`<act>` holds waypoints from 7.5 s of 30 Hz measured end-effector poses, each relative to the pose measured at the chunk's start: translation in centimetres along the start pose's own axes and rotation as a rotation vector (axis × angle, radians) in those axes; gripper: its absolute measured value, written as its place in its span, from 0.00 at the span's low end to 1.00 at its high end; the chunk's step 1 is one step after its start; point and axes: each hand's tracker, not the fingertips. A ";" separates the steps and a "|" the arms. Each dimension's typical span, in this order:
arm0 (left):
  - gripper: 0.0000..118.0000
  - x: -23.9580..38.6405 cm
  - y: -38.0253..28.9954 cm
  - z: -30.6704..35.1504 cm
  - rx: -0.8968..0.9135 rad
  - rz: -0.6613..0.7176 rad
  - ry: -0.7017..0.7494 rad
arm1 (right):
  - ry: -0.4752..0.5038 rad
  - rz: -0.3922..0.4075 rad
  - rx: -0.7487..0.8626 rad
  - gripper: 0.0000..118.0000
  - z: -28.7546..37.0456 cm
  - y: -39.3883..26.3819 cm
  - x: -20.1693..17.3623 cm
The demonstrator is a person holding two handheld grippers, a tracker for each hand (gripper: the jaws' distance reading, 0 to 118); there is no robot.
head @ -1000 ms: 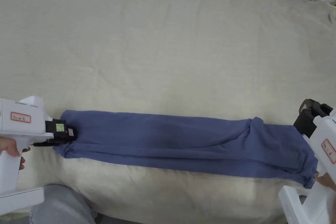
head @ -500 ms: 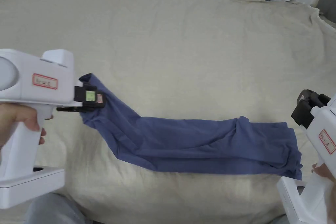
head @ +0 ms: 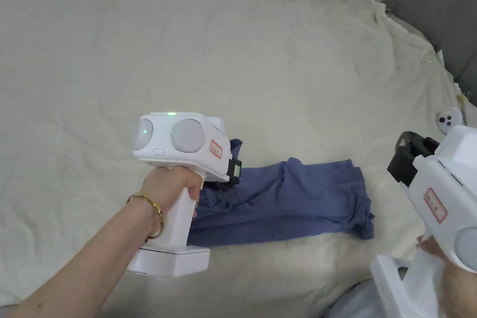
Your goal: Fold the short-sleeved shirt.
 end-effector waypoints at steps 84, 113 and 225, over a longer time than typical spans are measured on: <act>1.00 -21.6 -8.8 3.2 0.071 0.576 -0.435 | 0.046 0.014 -0.039 0.00 -0.6 0.3 -1.8; 0.07 -17.0 -4.7 4.4 0.047 0.423 -0.250 | 0.040 0.048 -0.088 0.00 -1.3 -0.4 -2.6; 0.00 -12.8 -7.2 12.2 0.675 0.067 0.361 | 0.213 0.034 -0.037 0.00 -0.7 0.6 -10.8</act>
